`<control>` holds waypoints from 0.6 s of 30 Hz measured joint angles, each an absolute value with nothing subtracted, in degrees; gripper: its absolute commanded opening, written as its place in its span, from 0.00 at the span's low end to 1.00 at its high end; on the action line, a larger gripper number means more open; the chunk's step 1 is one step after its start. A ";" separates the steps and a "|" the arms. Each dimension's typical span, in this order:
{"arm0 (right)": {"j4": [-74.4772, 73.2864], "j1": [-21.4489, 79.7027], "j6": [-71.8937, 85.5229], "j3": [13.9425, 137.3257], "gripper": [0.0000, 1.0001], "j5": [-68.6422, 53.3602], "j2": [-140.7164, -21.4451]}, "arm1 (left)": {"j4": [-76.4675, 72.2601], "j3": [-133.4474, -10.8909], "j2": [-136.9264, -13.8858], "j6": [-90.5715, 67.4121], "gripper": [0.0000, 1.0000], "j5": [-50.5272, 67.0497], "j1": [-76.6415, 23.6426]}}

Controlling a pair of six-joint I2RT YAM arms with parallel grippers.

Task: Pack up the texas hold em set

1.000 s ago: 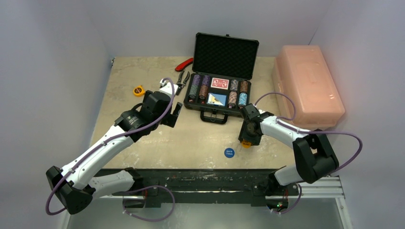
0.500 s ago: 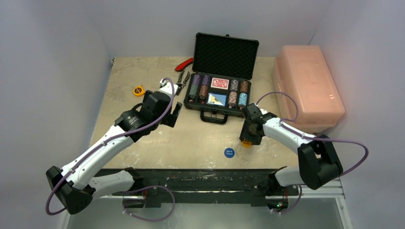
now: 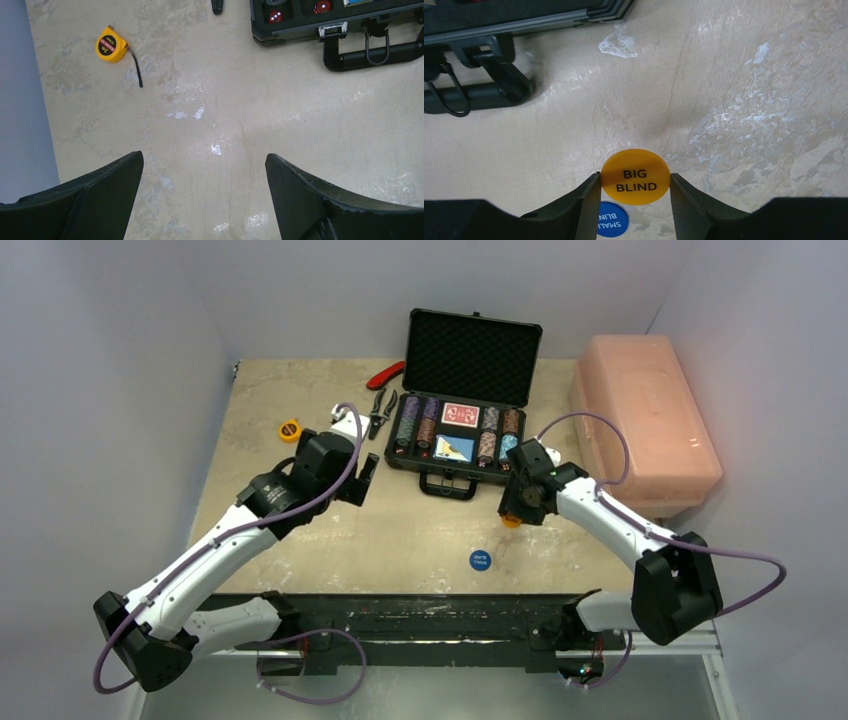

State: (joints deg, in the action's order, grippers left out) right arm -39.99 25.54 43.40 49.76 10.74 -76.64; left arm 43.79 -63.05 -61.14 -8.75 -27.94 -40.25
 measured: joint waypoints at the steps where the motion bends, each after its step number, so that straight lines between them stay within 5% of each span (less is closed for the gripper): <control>1: -40.10 25.54 43.40 50.43 0.00 10.74 -76.64 | 43.79 -63.05 -60.93 -8.75 0.92 -28.14 -40.25; 18: -40.73 25.54 43.29 65.52 0.00 9.04 -82.43 | 43.77 -62.98 -58.96 -8.75 0.92 -30.11 -40.25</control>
